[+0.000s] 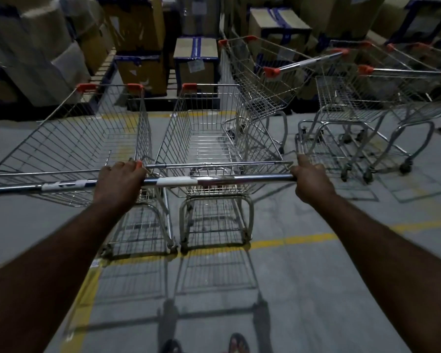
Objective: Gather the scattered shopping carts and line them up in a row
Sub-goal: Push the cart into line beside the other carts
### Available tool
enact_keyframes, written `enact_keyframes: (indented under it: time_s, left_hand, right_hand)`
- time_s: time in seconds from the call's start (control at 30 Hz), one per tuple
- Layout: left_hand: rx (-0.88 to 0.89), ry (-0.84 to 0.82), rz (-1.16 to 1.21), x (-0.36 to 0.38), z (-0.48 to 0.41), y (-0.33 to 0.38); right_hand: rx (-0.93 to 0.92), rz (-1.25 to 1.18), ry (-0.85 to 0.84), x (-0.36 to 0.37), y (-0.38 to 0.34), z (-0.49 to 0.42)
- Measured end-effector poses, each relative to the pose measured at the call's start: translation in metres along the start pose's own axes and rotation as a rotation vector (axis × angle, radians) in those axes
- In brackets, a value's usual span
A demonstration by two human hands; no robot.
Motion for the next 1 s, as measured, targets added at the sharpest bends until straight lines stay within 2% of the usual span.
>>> enact_keyframes:
  time_s: [0.63, 1.0]
  left_hand:
    - [0.081, 0.046, -0.003, 0.011, -0.001, -0.009]
    - [0.029, 0.018, 0.012, 0.013, -0.003, -0.005]
  right_hand:
    - [0.022, 0.026, 0.009, 0.009, -0.002, 0.002]
    - [0.054, 0.03, 0.016, -0.002, -0.008, 0.002]
Point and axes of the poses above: each hand's wrist, its own z-axis away from the middle knuckle, its own x-axis out of the palm, y = z × x, the point moved 3 cm from there along -z, towards the middle knuckle, and after that the axes turned 5 degrees about x, right-handed, at the moved point
